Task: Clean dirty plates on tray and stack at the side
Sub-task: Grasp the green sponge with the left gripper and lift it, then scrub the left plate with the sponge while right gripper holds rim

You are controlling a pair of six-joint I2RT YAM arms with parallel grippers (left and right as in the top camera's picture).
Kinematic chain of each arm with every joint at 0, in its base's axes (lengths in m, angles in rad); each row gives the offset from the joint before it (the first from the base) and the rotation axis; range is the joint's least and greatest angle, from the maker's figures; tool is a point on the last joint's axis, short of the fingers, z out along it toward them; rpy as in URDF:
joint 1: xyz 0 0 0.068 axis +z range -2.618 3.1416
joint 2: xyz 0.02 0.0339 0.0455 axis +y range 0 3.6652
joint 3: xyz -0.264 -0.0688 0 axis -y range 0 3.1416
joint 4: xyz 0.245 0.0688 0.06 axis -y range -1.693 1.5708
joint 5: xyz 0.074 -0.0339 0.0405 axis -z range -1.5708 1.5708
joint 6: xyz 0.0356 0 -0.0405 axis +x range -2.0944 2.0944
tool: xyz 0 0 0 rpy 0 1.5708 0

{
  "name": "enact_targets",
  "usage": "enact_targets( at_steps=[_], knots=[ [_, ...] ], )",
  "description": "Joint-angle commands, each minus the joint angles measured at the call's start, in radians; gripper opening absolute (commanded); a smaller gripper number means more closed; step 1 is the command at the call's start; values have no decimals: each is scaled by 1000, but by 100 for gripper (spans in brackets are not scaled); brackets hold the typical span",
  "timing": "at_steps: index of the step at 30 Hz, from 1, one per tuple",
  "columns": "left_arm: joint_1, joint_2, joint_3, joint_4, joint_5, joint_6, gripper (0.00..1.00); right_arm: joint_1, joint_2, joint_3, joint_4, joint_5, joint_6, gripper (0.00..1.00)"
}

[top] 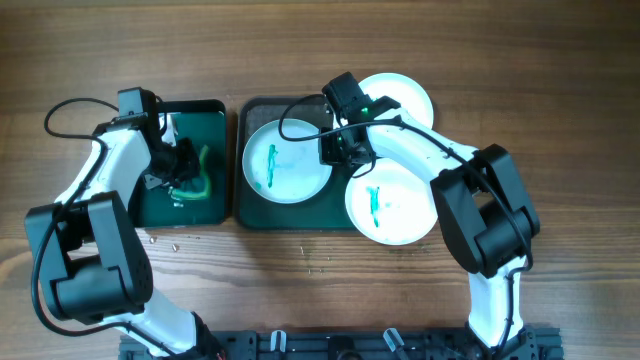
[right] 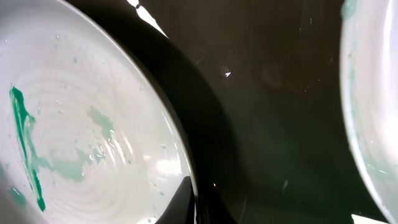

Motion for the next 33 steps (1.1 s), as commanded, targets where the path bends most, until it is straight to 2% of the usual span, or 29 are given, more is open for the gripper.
enact_targets(
  at_steps=[1, 9, 18, 22, 27, 33],
  knots=[
    [-3, 11, 13, 13, -16, 0, 4, -2, 32, -13, -12, 87, 0, 4],
    [-13, -13, 28, -22, 6, -21, 4, -2, 32, -13, -10, 88, 0, 4],
    [-19, -82, 266, -245, 17, -21, 4, -8, 32, -12, -13, -3, -24, 4],
    [-47, -85, 313, -271, 22, -48, 4, -17, 32, -13, -25, -52, -42, 4],
    [-153, -73, 312, -263, 77, -84, 4, -18, 32, -13, -47, -51, -42, 4],
    [-292, -17, 311, -198, 64, -216, 4, -18, 32, -13, -64, -51, -42, 4]
  ],
)
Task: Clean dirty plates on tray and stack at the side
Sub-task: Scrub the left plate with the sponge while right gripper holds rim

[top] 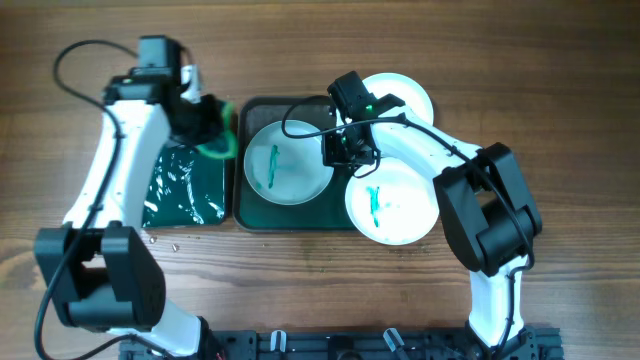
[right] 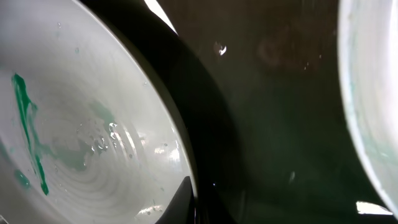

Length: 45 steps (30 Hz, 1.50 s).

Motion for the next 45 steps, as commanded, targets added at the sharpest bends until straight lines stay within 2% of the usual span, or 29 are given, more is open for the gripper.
enact_targets(
  at_steps=[1, 9, 18, 21, 25, 28, 30, 33, 35, 39, 41, 45],
  knots=[
    [-92, 68, 6, 27, 19, -120, 4, -1, 32, -13, -26, 10, -22, 4],
    [-205, 229, 5, 27, 18, -119, 4, -1, 32, -30, -18, 10, -21, 4],
    [-268, 345, 0, 29, 39, -116, 4, -1, 32, -30, -17, 10, -21, 4],
    [-274, 361, 0, 31, 146, -85, 4, -1, 32, -30, -16, 10, -21, 4],
    [-272, 361, 0, 55, 465, 132, 4, -1, 32, -30, -16, 10, -21, 4],
    [-262, 361, 0, 54, 486, 159, 4, -1, 32, -30, -17, 10, -21, 4],
    [-247, 361, 0, 53, 448, 138, 4, -1, 32, -30, -17, 10, -21, 4],
    [-223, 358, 1, 47, 262, -3, 4, -1, 32, -30, -17, 10, -22, 4],
    [-211, 343, 2, 19, 71, -118, 4, -1, 32, -30, -17, 10, -21, 4],
    [-218, 299, 3, -49, -221, -237, 4, -1, 32, -30, -14, 10, -21, 4],
    [-233, 279, 3, -63, -291, -254, 4, -1, 32, -30, -11, 10, -21, 4],
    [-269, 266, 3, -58, -311, -258, 4, -1, 32, -30, -10, 10, -21, 4]
  ],
)
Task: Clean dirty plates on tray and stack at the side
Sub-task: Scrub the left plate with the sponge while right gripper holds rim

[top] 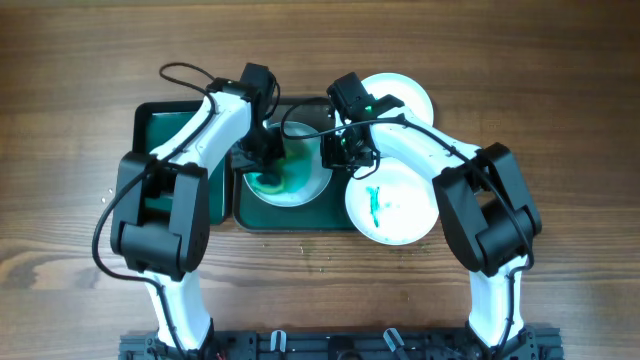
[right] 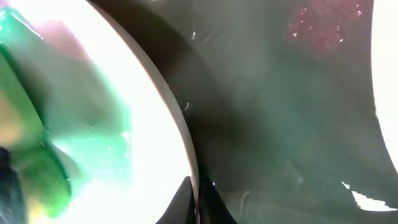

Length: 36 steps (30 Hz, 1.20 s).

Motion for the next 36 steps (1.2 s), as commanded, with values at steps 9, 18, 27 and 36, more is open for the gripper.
enact_targets(
  at_steps=[9, 18, 27, 36],
  knots=[
    [-61, -18, -11, 142, 221, 141, 4, -3, 32, -29, -8, 31, -18, 4],
    [-49, -16, -11, 186, 118, 34, 4, -75, 32, -83, 43, -179, -46, 4],
    [-58, -16, -11, 93, 60, 9, 4, -106, 32, -129, 100, -243, -63, 4],
    [-86, -16, -11, 132, 578, 237, 4, -106, 32, -129, 100, -243, -63, 4]
  ],
)
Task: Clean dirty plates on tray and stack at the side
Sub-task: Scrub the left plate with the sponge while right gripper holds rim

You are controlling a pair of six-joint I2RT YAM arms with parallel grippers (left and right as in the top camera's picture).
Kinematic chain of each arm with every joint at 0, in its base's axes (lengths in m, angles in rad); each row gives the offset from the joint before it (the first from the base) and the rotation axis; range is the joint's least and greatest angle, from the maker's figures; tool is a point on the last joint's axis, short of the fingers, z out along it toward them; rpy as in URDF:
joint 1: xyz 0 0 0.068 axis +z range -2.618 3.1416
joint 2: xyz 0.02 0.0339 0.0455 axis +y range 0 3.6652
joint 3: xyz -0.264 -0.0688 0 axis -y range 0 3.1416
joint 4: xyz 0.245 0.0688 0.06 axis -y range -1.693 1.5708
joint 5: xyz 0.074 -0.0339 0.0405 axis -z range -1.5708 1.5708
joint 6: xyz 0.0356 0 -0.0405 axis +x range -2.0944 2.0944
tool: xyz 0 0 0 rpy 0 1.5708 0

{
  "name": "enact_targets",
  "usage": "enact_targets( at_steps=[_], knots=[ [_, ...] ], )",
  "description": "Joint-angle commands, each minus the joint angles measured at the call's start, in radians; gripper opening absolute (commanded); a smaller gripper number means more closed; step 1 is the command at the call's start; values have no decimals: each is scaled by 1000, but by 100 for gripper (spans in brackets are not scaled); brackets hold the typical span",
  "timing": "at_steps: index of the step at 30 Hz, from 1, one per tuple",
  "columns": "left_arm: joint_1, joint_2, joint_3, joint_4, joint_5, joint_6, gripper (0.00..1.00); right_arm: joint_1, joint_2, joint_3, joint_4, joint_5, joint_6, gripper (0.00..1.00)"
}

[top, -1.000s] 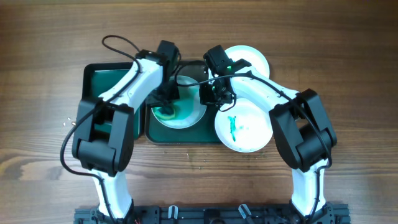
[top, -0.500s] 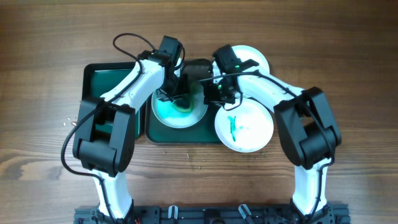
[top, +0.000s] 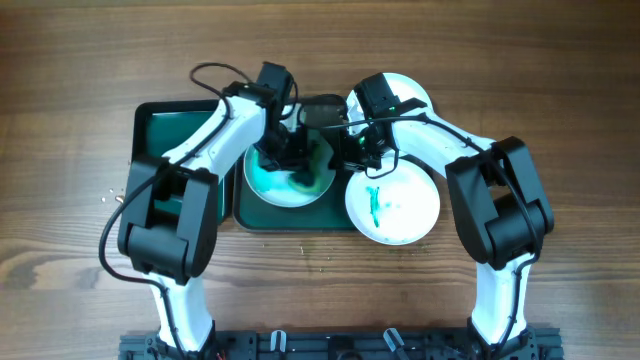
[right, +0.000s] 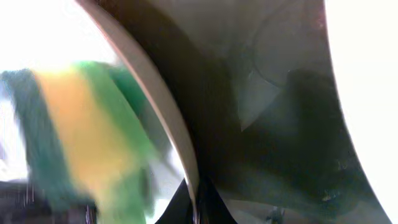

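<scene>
A white plate [top: 272, 186] smeared with teal lies in the dark tray [top: 246, 214]. My left gripper [top: 288, 152] is over the plate's middle, shut on a green and yellow sponge [right: 84, 127] that rests on the plate. On the plate's right rim [right: 163, 115] my right gripper [top: 345, 150] is shut, one finger on each side of the edge, seen close in the right wrist view as my right gripper [right: 196, 200]. A second dirty plate [top: 393, 208] with a green streak lies right of the tray, partly over its edge.
A clean white plate [top: 408, 92] lies on the table behind the right arm. To the left of the dark tray stands a green basin [top: 166, 140] with liquid. Cables arch over both arms above the tray.
My left gripper with the sponge has shifted right across the plate, from its left part toward its middle and right side. The plate shows a wider teal smear. The right gripper still pinches the rim.
At first my left gripper was in the green basin with the sponge while the right gripper held the streaked plate's rim. Then the left gripper held the sponge clear at the tray's left edge. After that the sponge was on the plate, and now it is farther right.
</scene>
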Motion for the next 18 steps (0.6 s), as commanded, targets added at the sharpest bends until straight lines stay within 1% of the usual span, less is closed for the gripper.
enact_targets(
  at_steps=[1, 2, 4, 10, 13, 15, 16, 18],
  knots=[
    [-17, -11, -4, 45, 172, 77, 4, -5, 32, -31, -9, 31, -15, 4],
    [-15, -11, -4, 60, 147, 75, 4, -5, 32, -31, -9, 31, -15, 4],
    [-11, -11, -4, 83, 51, 49, 4, -5, 32, -31, -9, 31, -14, 4],
    [7, -11, -4, 108, -548, -175, 4, -5, 32, -31, -9, 32, -16, 4],
    [21, -11, -4, 97, -758, -242, 4, -5, 32, -31, -9, 32, -19, 4],
    [26, -11, -4, 75, -830, -274, 4, -5, 32, -31, -8, 35, -18, 4],
    [26, -11, -4, 59, -843, -286, 4, -5, 32, -31, -8, 36, -18, 5],
    [25, -11, -4, 18, -811, -296, 4, -5, 32, -31, -8, 36, -18, 4]
  ],
)
